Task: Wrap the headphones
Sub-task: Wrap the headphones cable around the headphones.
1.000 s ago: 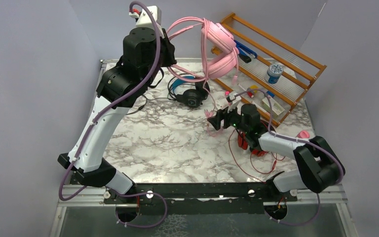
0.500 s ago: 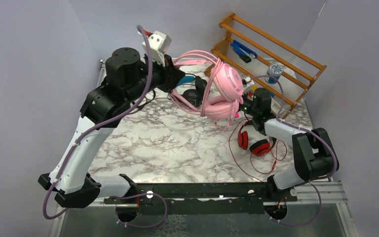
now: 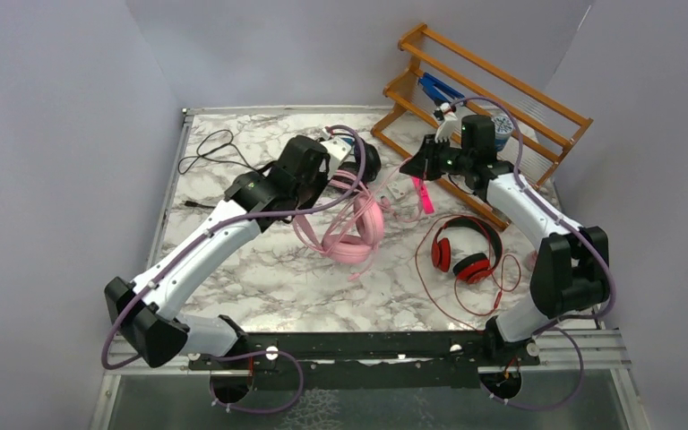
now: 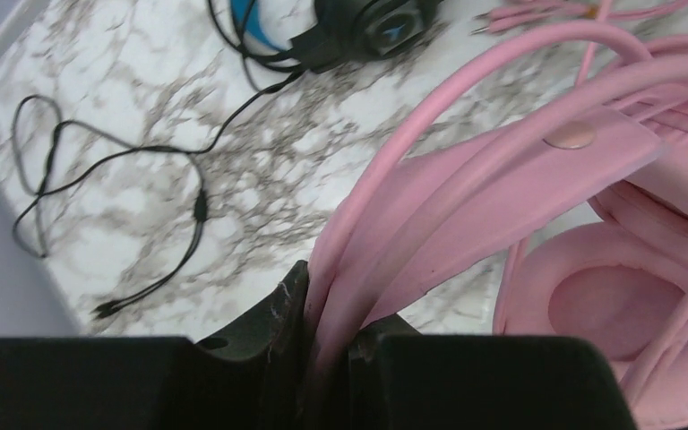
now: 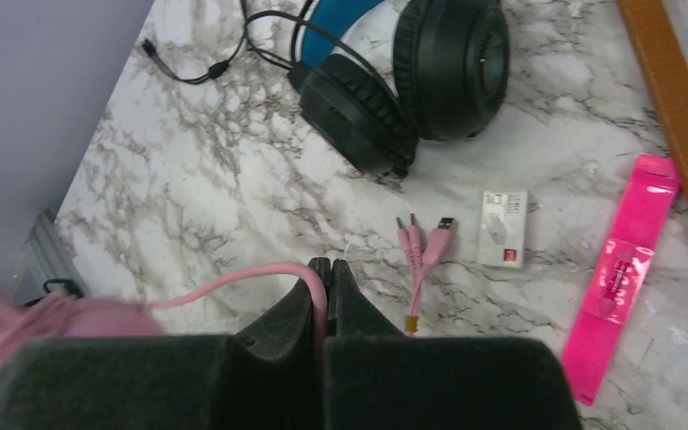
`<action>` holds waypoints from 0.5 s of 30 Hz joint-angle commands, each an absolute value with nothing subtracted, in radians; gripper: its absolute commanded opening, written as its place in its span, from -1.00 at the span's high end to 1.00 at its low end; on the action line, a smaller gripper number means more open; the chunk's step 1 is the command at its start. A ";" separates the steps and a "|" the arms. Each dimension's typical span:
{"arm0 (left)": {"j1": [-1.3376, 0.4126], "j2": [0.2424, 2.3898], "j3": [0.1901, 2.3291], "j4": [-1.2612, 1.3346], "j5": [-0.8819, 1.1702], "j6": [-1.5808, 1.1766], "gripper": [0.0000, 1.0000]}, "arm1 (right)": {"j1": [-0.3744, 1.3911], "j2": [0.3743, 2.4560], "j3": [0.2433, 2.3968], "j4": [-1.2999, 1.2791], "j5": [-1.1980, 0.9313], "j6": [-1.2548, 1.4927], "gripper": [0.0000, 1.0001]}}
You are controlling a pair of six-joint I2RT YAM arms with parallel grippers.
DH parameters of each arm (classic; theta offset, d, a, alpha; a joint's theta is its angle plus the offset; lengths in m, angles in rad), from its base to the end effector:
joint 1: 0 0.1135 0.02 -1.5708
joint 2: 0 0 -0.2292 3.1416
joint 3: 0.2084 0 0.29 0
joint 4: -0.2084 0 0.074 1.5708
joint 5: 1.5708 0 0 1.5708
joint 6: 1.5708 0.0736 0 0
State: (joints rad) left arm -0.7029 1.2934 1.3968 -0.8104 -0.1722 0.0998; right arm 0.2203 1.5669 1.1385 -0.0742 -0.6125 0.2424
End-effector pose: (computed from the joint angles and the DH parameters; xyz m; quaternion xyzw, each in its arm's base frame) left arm 0.2711 -0.2132 0.3277 0.3203 0.8470 -0.0493 0.4214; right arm 0.4003 0.1330 0.2148 -0.1444 0.8223 0.3639 0.4129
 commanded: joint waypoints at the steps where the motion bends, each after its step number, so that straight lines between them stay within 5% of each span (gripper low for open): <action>1: -0.722 1.338 1.381 -0.756 -0.505 0.144 1.00 | 0.213 1.523 1.237 -0.259 -0.746 0.213 0.99; 15: -0.728 1.387 1.280 -0.528 -0.584 0.283 1.00 | 0.222 1.424 1.271 -0.246 -1.057 0.317 0.99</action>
